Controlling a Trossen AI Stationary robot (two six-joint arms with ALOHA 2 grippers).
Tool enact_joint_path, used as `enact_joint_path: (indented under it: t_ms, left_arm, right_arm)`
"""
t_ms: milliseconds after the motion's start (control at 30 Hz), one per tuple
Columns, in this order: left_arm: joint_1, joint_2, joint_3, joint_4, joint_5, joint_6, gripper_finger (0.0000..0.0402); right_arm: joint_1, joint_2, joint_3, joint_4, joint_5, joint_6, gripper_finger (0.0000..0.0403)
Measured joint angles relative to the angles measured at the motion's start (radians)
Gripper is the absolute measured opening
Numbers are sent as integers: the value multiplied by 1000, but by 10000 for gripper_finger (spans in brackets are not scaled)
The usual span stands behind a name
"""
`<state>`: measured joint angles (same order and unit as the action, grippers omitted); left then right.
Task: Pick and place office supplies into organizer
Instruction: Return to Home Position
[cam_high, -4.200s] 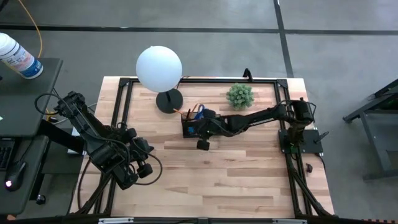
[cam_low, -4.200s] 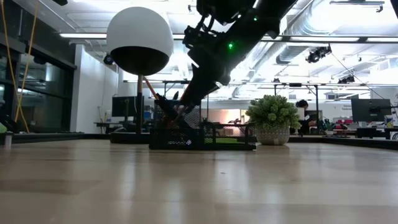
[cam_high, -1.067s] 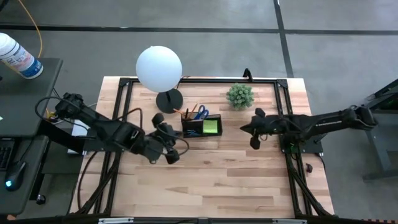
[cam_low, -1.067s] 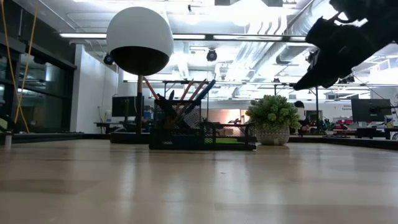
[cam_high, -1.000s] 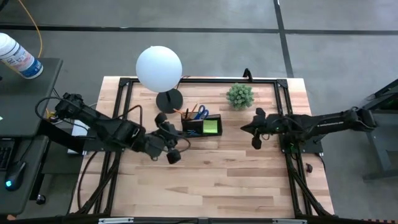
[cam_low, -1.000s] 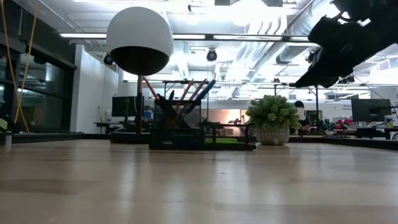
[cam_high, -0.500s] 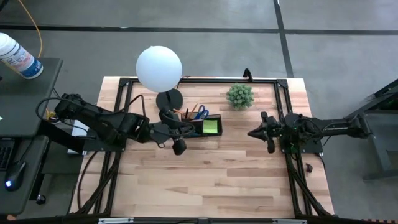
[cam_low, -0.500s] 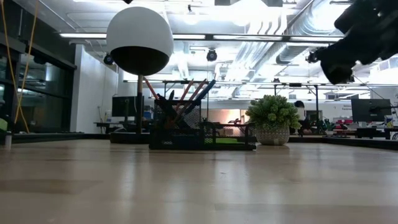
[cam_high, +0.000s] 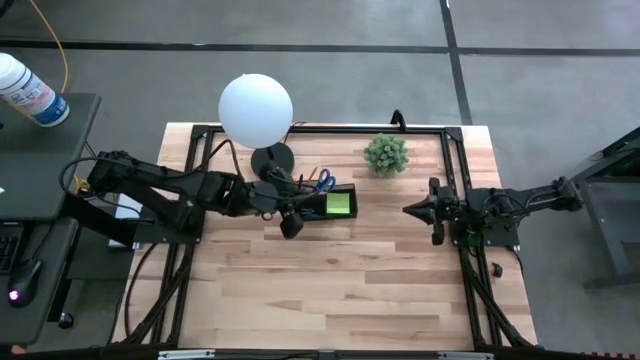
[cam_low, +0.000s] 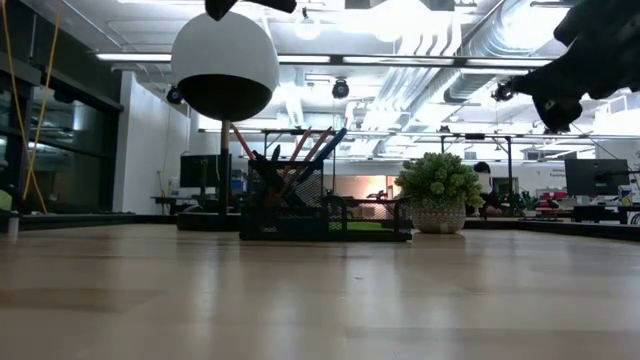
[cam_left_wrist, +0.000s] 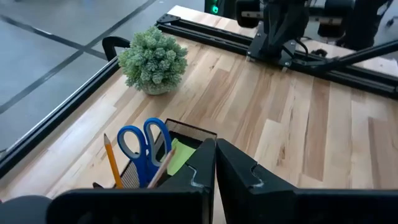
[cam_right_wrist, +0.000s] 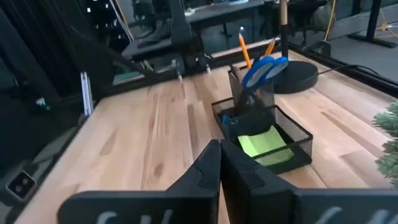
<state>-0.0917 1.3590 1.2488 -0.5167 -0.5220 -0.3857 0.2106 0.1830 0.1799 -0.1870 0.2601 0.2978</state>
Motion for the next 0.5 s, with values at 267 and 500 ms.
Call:
enact_joint_path:
  t_ms: [267, 500]
  left_arm:
    - [60, 0, 0, -2, 64, 43, 3]
    - [74, 0, 0, -2, 89, 45, 3]
  right_arm:
    - [-3, -90, 0, -60, -28, 49, 0]
    - [-3, -131, -47, -48, -23, 43, 0]
